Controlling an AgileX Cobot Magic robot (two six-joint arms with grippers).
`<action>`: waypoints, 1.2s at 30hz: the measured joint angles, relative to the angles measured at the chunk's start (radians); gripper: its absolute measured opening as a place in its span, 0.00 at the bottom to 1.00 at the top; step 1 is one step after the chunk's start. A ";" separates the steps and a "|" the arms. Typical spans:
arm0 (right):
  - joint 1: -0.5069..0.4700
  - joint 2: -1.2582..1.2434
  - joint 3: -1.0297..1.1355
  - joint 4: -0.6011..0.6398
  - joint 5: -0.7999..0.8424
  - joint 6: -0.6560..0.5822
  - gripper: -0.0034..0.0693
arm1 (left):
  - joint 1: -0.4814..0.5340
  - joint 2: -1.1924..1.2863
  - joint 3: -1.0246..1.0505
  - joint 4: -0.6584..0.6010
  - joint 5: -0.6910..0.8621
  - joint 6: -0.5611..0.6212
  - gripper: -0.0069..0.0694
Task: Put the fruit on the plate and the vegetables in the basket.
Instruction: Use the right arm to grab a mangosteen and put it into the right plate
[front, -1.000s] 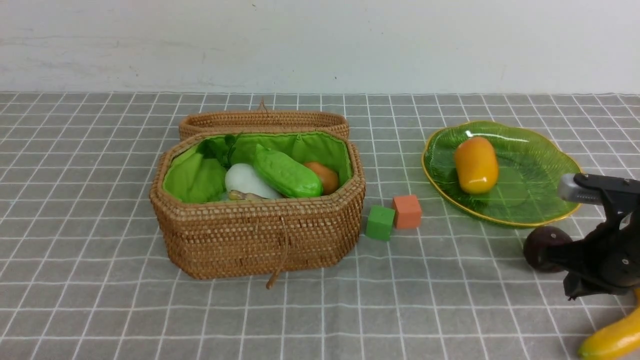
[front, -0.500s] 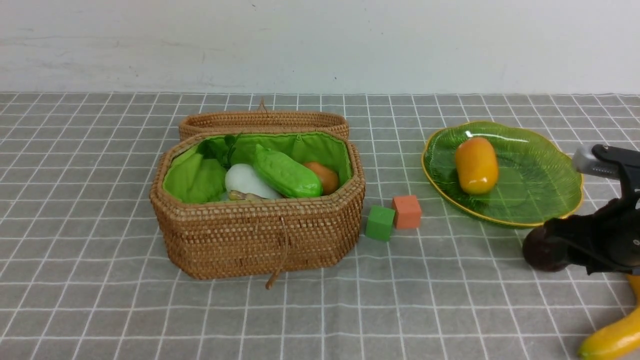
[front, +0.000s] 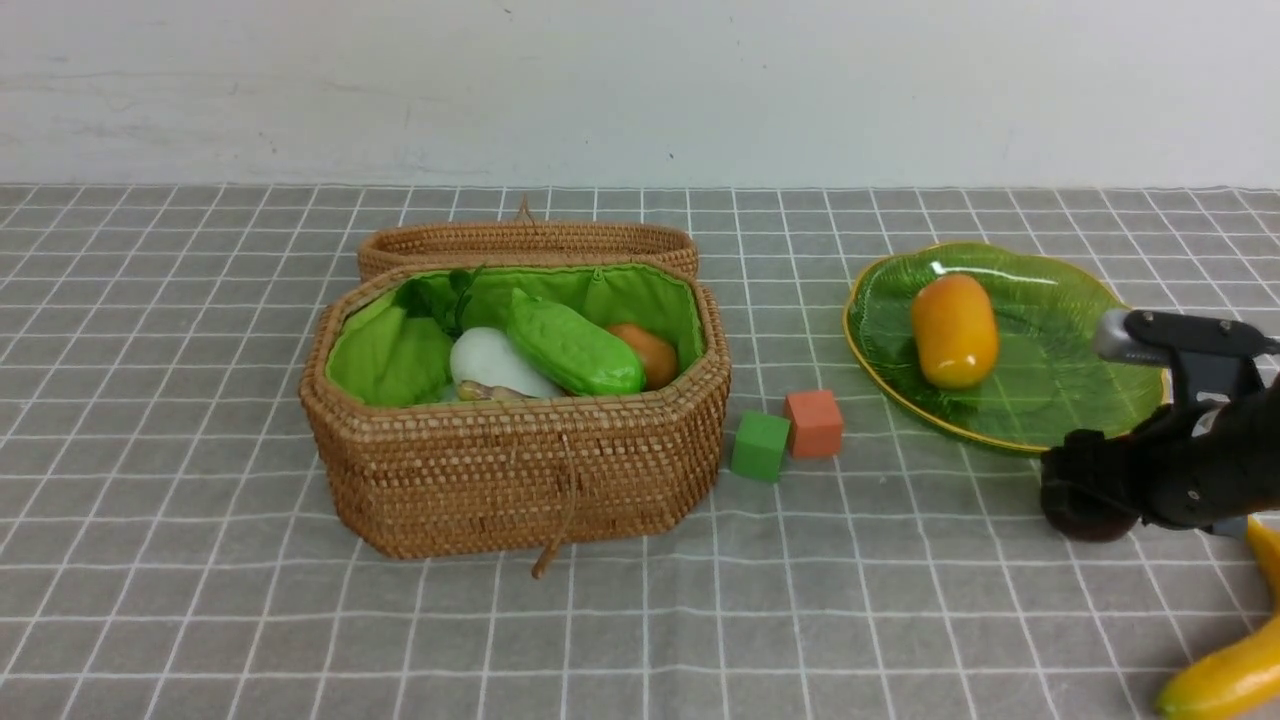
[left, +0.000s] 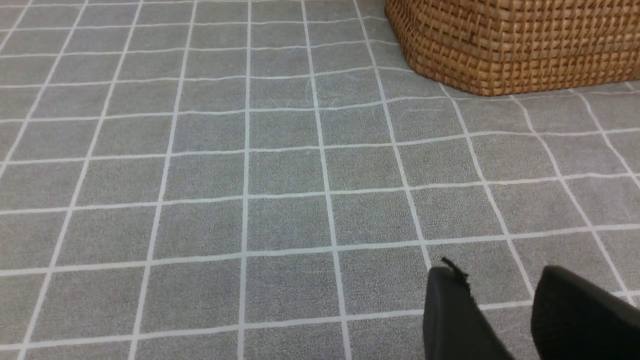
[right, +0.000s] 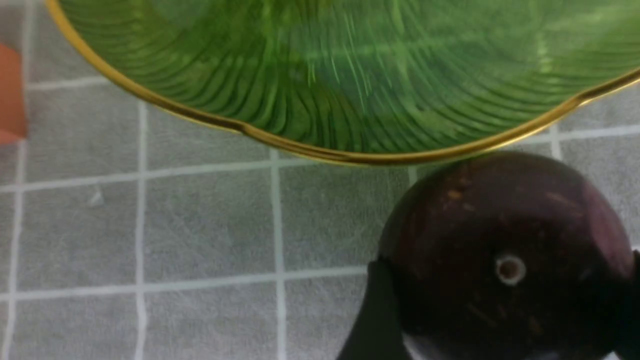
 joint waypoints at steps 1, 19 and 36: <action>0.000 0.002 -0.001 0.000 0.000 -0.001 0.78 | 0.000 0.000 0.000 0.000 0.000 0.000 0.40; 0.000 -0.286 -0.071 0.076 0.241 -0.001 0.78 | 0.000 0.000 0.000 0.000 0.000 0.000 0.40; 0.000 0.083 -0.364 0.145 0.085 -0.004 0.78 | 0.000 0.000 0.000 0.000 0.000 0.000 0.40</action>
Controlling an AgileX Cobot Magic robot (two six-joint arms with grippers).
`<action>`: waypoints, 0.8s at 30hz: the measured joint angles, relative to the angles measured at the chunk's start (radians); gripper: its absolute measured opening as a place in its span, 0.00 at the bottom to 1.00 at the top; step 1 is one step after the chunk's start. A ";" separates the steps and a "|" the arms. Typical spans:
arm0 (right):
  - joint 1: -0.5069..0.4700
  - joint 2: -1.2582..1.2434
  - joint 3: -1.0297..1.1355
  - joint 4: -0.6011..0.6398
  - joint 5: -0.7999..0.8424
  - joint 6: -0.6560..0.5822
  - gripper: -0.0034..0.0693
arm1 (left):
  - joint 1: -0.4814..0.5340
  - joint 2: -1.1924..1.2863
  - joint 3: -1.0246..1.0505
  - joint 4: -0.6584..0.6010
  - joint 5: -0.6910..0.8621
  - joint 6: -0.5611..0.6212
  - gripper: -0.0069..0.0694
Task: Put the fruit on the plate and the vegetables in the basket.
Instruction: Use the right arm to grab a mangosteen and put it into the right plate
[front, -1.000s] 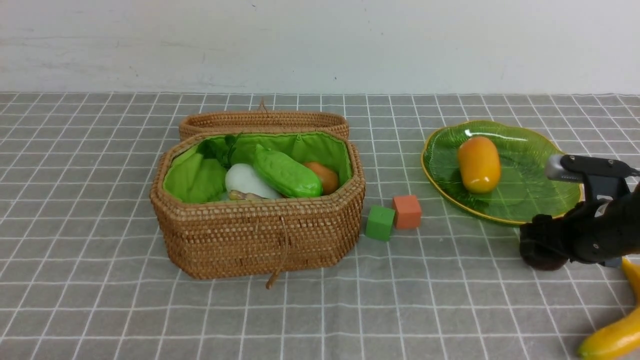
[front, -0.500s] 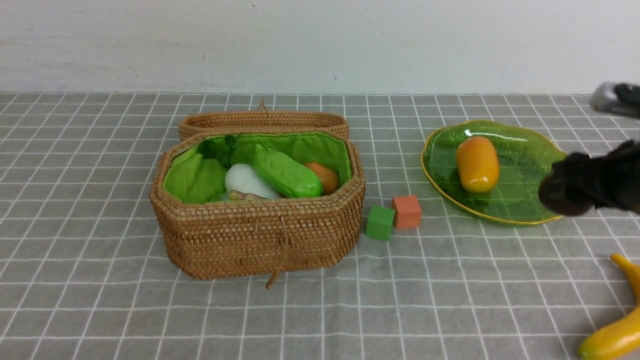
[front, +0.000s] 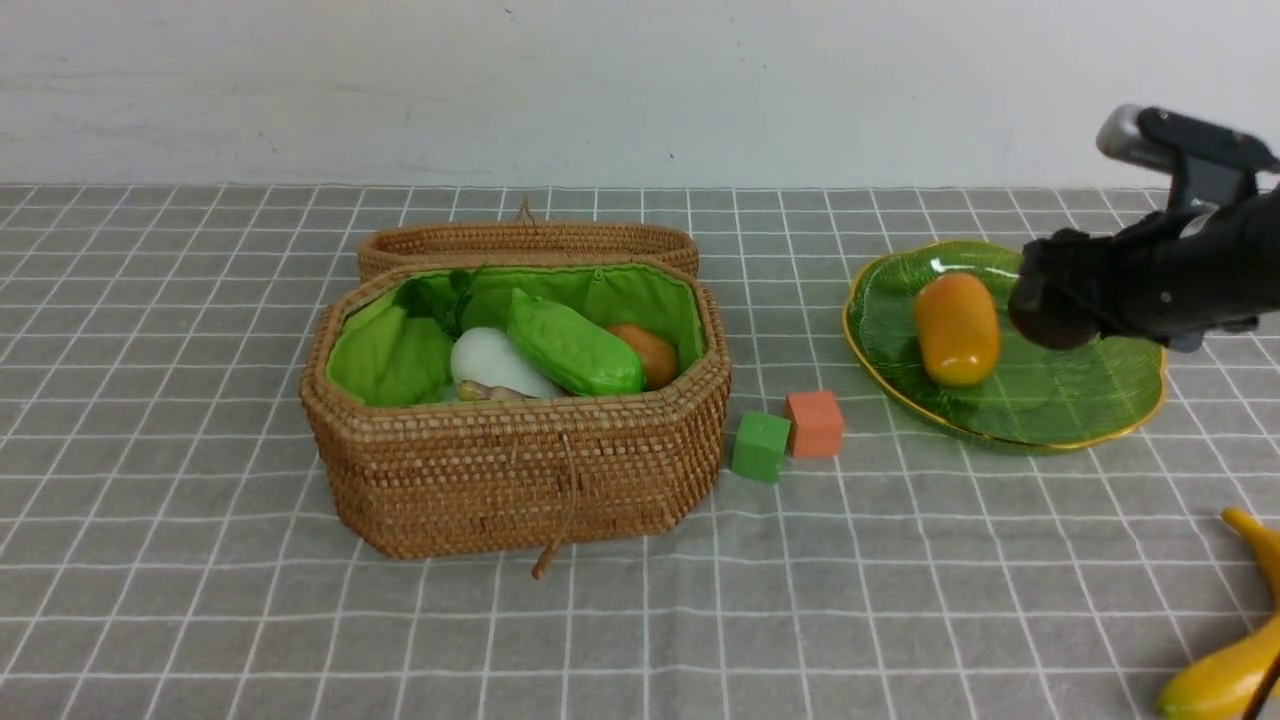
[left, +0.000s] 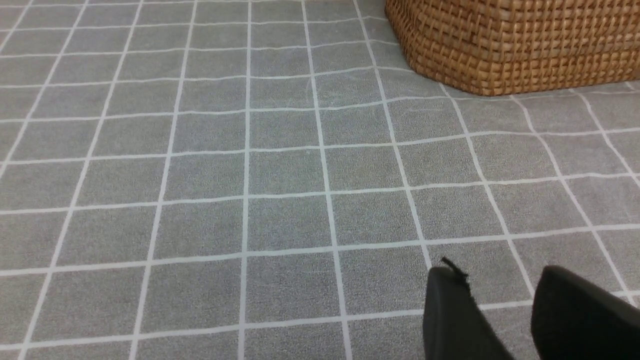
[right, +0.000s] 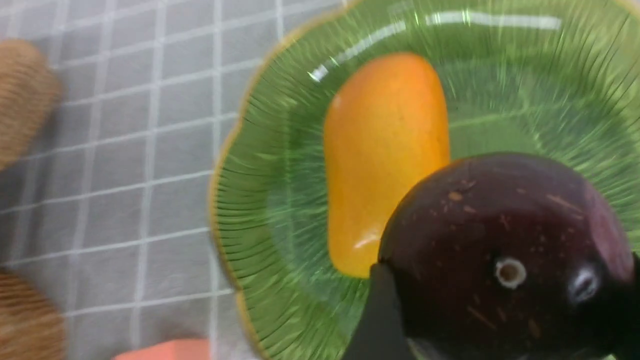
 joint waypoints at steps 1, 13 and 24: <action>0.000 0.024 0.000 0.000 -0.012 0.000 0.78 | 0.000 0.000 0.000 0.000 0.000 0.000 0.40; 0.000 0.098 -0.005 0.003 0.052 -0.026 0.93 | 0.000 0.000 0.000 0.000 0.000 0.000 0.40; -0.001 0.033 -0.006 -0.019 0.162 -0.024 0.90 | 0.000 0.000 0.000 0.000 0.000 0.000 0.40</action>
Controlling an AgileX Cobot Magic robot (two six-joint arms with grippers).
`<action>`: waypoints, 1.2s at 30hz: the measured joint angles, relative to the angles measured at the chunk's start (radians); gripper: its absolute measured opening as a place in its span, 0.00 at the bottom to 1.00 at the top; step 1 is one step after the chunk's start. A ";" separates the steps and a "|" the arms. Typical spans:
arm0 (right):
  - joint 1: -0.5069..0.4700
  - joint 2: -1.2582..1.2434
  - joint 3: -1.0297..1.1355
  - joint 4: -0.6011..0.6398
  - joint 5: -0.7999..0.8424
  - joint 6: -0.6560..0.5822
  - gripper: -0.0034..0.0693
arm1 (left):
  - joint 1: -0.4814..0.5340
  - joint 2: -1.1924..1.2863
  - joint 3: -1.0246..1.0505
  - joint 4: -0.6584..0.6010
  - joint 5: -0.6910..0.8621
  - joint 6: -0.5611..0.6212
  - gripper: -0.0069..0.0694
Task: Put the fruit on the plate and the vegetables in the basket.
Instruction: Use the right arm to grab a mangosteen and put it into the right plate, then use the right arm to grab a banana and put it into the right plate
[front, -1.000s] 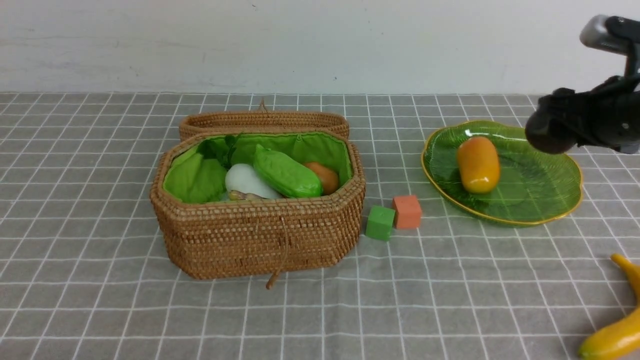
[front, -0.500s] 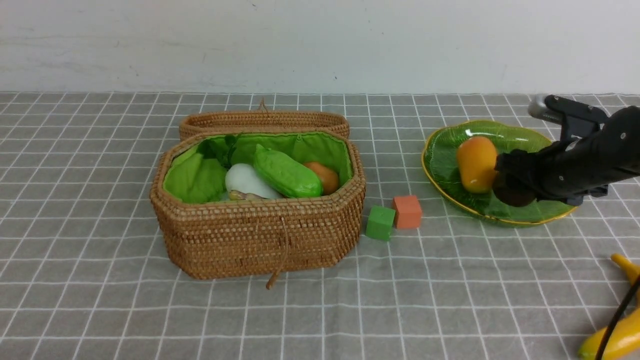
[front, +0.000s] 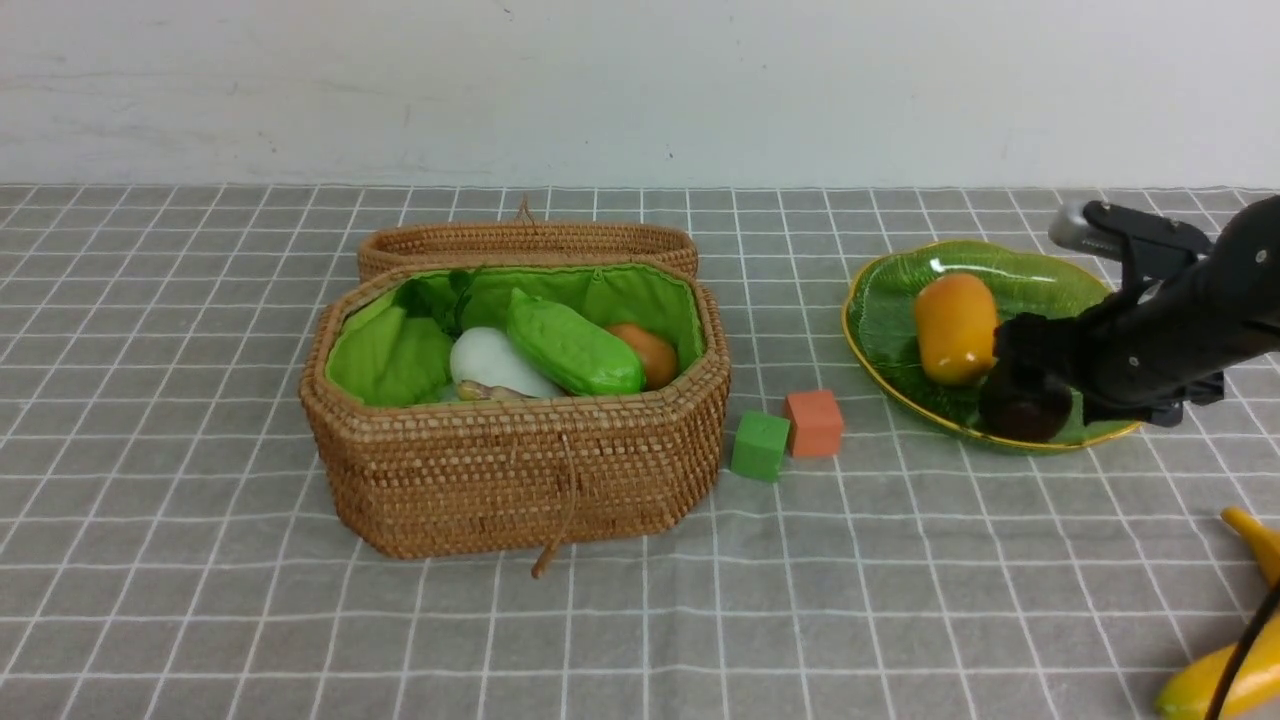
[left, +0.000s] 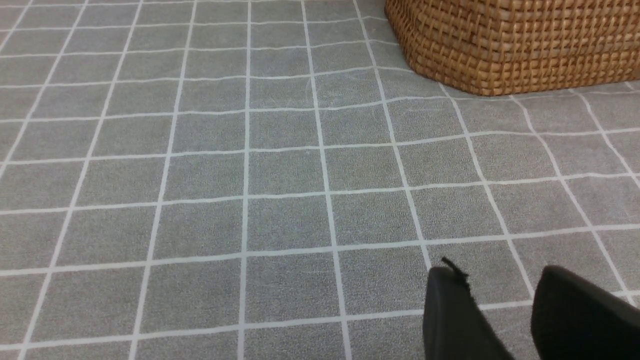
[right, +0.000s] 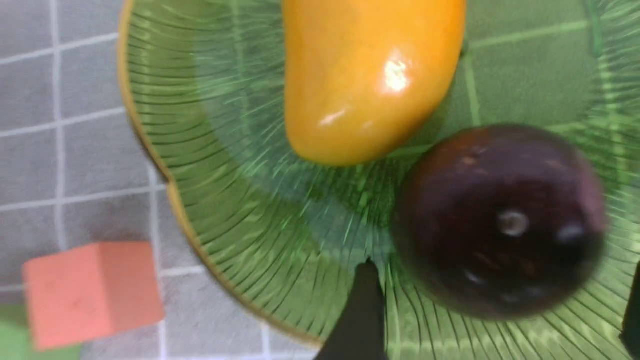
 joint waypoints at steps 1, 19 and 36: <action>-0.004 -0.035 0.000 -0.015 0.028 0.007 0.89 | 0.000 0.000 0.000 0.000 0.000 0.000 0.40; -0.098 -0.464 0.488 -0.423 0.158 0.726 0.85 | 0.000 0.000 0.000 0.000 0.000 0.000 0.40; -0.098 -0.228 0.507 -0.574 0.042 0.785 0.47 | 0.000 0.000 0.000 0.000 0.000 0.000 0.40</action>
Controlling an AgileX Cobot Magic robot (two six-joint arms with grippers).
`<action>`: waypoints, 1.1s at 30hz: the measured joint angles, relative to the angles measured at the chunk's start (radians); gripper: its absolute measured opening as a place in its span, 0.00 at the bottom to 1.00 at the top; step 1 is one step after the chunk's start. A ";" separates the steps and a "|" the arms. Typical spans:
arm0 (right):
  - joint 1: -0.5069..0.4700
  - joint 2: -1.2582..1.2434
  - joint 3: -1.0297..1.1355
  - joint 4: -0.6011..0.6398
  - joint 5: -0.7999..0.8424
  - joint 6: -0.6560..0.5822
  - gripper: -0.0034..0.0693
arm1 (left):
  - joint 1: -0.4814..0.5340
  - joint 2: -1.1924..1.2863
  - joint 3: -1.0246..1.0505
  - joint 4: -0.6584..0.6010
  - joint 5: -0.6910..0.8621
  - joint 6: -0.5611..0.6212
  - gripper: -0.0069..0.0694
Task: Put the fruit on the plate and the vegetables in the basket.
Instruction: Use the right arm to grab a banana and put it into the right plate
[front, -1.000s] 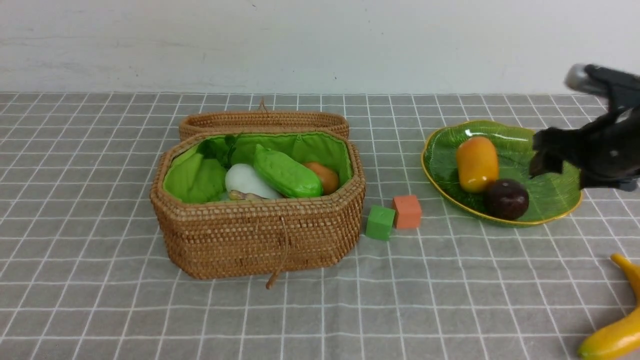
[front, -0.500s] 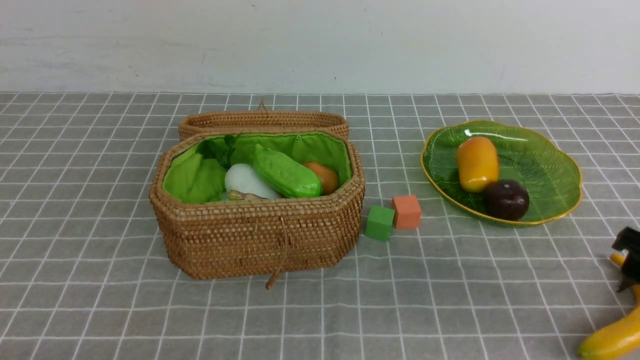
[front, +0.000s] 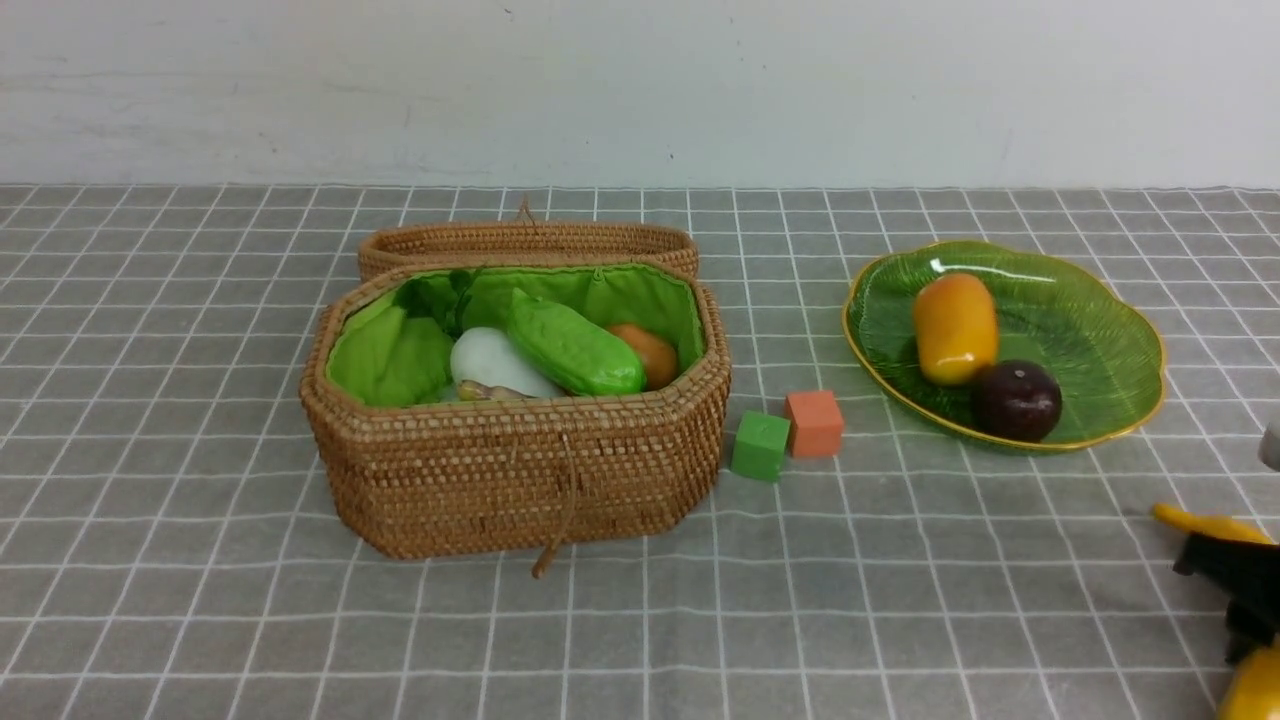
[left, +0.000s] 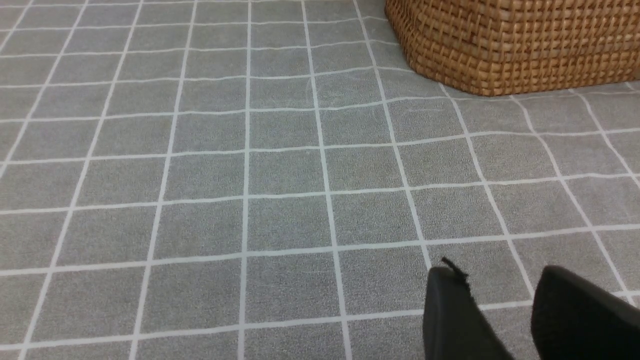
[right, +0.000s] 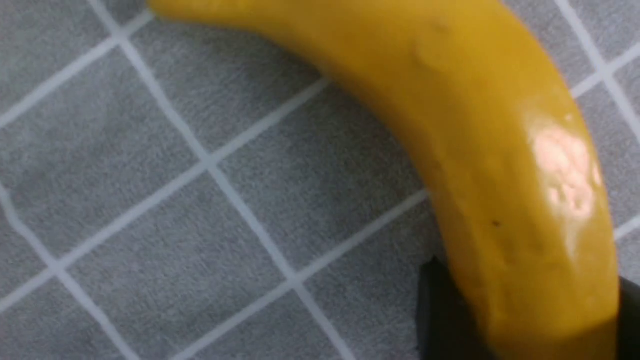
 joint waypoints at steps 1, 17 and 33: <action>0.000 -0.030 0.000 -0.022 0.002 -0.001 0.47 | 0.000 0.000 0.000 0.000 0.000 0.000 0.40; 0.001 0.132 -0.673 0.132 -0.009 -0.474 0.47 | 0.000 0.000 0.000 0.000 0.000 0.000 0.40; 0.020 0.440 -0.819 0.192 -0.050 -0.546 0.70 | 0.000 0.000 0.000 0.000 0.000 0.000 0.40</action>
